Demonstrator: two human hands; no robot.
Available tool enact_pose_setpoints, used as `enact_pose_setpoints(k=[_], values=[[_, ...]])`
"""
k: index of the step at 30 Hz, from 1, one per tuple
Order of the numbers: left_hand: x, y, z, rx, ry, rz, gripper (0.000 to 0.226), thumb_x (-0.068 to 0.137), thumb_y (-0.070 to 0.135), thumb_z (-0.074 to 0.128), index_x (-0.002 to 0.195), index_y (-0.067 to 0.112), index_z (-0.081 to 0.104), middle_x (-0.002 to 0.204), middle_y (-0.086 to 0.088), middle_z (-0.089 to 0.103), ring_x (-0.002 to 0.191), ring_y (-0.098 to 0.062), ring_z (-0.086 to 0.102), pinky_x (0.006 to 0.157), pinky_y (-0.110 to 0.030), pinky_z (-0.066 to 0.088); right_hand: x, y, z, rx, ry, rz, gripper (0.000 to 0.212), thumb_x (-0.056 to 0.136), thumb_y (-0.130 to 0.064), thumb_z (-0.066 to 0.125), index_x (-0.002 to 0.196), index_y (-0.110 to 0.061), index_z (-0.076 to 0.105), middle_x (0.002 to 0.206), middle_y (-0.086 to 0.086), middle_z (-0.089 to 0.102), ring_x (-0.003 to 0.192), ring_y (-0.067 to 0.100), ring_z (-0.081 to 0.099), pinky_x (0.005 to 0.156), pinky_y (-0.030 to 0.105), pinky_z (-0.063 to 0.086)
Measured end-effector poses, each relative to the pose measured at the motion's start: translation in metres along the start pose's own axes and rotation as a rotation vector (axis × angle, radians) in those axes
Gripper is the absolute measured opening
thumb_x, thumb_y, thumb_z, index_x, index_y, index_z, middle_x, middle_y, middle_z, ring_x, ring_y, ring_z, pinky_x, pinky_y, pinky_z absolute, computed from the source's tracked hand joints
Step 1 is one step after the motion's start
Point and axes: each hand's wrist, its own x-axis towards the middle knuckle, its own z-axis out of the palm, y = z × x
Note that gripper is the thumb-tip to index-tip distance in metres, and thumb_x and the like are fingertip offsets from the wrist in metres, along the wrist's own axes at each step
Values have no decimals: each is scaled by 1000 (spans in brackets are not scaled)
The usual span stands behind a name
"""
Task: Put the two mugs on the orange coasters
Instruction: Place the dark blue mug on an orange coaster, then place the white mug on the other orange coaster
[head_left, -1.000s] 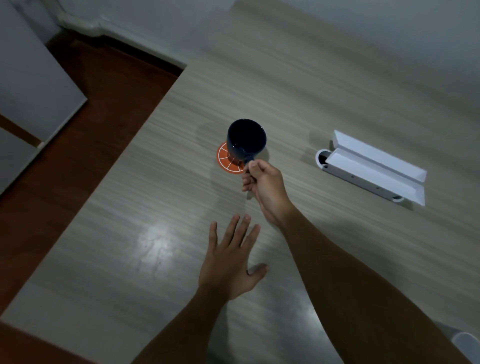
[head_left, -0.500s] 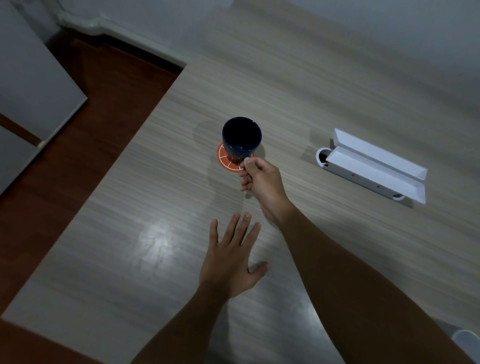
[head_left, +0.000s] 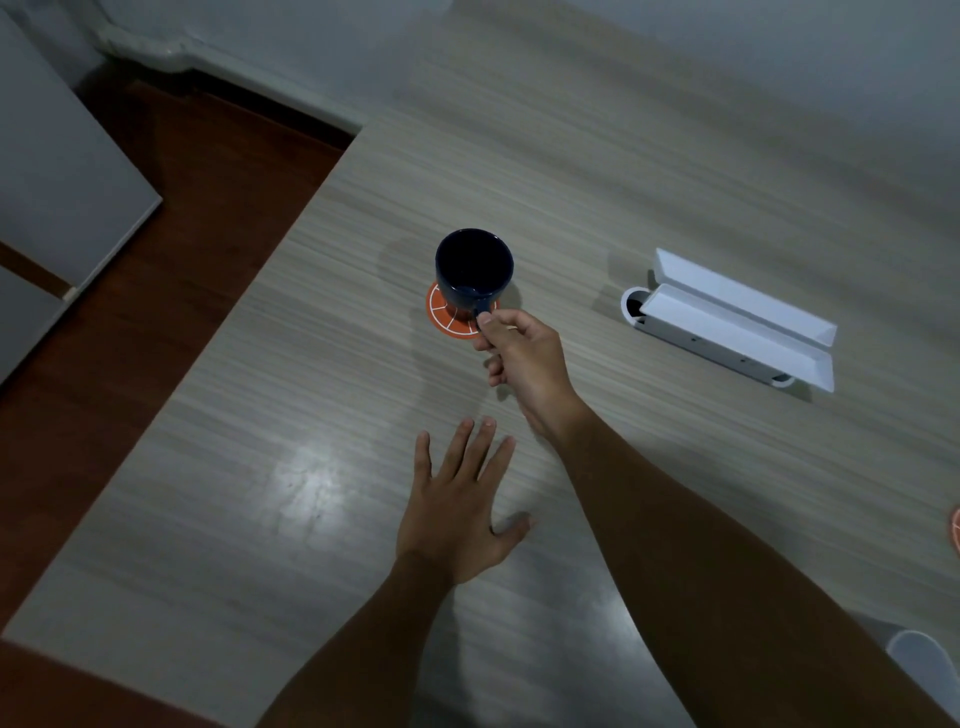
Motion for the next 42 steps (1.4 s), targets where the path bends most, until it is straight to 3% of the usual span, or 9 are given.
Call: enact_pose_setpoints(k=[5, 9, 17, 22, 25, 34, 42], values=[[-2, 2, -2, 19, 13, -1, 90, 91, 81, 31, 160, 26, 15, 172, -5, 4, 158, -25, -5, 122, -67, -3, -19, -3, -19, -12, 38, -23, 10, 95, -22, 65, 98, -17, 73, 85, 4, 70, 54, 11, 51, 51, 24, 46], [-3, 4, -3, 46, 14, 3, 89, 92, 80, 29, 161, 25, 15, 172, -6, 7, 158, -27, -3, 120, -70, 0, -41, 3, -43, -34, 97, -43, 12, 96, -20, 62, 94, -15, 73, 83, 4, 69, 57, 12, 52, 51, 24, 46], [-19, 28, 3, 110, -57, -20, 86, 95, 75, 18, 162, 22, 4, 169, -16, -8, 155, -39, -13, 116, -76, -3, -111, 50, -106, -117, 270, -9, 20, 98, -19, 60, 95, -5, 74, 78, 3, 69, 58, 11, 55, 47, 22, 44], [-40, 49, 12, 113, -54, -26, 83, 96, 67, 22, 161, 17, 9, 169, -20, -2, 154, -42, -12, 116, -76, -2, -152, 95, -148, -119, 334, 42, 21, 98, -18, 60, 94, -3, 74, 76, 4, 68, 60, 15, 56, 52, 28, 44], [-42, 60, 13, 98, -72, -25, 79, 96, 61, 28, 159, 15, 16, 169, -22, 6, 154, -46, -6, 116, -78, 0, -178, 119, -172, -108, 366, 83, 19, 98, -15, 59, 95, -5, 75, 76, 4, 68, 58, 14, 56, 51, 24, 43], [-60, 137, 36, 71, -151, 187, 79, 91, 58, 21, 155, 12, 29, 166, -19, 22, 155, -44, 5, 119, -74, 6, -248, 176, -233, -23, 534, 155, 18, 97, -11, 60, 92, -2, 74, 73, 4, 66, 60, 14, 55, 49, 16, 43], [-61, 222, 63, 110, -230, 393, 80, 89, 58, 21, 153, 13, 33, 164, -15, 28, 155, -40, 12, 118, -72, 11, -298, 208, -282, 65, 861, 177, 27, 95, -22, 64, 78, -2, 70, 73, 15, 73, 63, 18, 64, 59, 29, 50]])
